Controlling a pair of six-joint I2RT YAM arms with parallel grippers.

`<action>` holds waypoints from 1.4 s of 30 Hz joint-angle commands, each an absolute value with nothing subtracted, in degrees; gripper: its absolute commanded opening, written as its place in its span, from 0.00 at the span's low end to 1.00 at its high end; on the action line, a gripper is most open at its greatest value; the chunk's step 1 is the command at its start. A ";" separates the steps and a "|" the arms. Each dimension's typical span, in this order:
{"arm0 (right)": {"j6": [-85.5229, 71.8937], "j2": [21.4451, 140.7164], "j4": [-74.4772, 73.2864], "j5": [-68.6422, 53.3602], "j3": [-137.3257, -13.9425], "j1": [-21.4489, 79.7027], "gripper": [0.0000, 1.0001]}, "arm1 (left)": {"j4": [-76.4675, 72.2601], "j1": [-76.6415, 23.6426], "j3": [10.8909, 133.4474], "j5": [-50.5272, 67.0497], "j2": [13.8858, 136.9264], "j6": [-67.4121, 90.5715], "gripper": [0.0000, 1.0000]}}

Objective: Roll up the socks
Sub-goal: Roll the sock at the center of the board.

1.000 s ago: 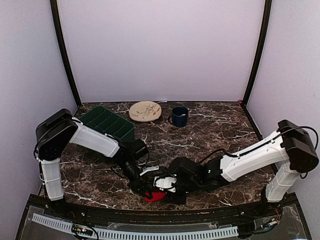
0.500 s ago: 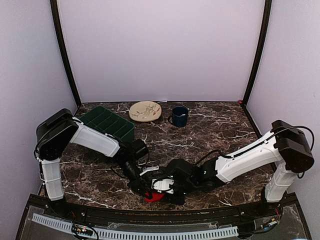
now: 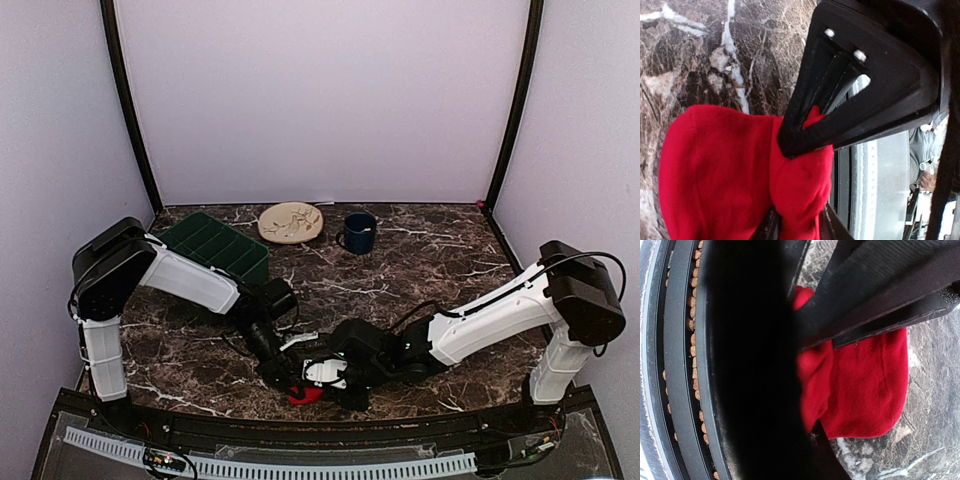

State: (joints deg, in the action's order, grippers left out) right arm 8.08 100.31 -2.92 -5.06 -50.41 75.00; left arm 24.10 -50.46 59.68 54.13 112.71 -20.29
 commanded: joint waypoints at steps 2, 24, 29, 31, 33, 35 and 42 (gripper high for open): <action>7.35 100.99 -1.77 -4.84 -50.55 74.90 0.02 | 23.81 -50.37 59.71 46.74 112.70 -17.47 0.31; 2.67 102.76 -3.22 -10.00 -51.33 70.09 0.00 | 16.59 -46.39 54.21 38.60 104.24 -9.69 0.38; 0.67 102.57 -3.03 -11.55 -51.01 68.98 0.00 | 15.26 -44.96 53.63 38.57 102.99 -8.14 0.38; -0.08 102.65 -3.06 -12.19 -51.06 68.42 0.00 | 14.35 -44.36 53.30 39.02 102.35 -7.28 0.38; -0.79 102.76 -3.04 -12.87 -50.98 67.98 0.00 | 13.57 -44.09 52.94 38.77 101.65 -6.92 0.39; -1.67 102.92 -3.08 -13.66 -51.04 67.58 0.00 | 13.04 -43.83 52.67 37.86 101.07 -6.52 0.39; -4.25 103.23 -2.71 -17.50 -50.88 65.83 0.00 | 11.00 -43.08 51.53 34.49 99.37 -5.08 0.39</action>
State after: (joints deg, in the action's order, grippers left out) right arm -1.83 101.75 -1.30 -14.39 -50.94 67.00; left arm 12.62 -43.77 52.73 37.69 102.43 -6.35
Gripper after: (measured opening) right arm 0.075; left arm 0.387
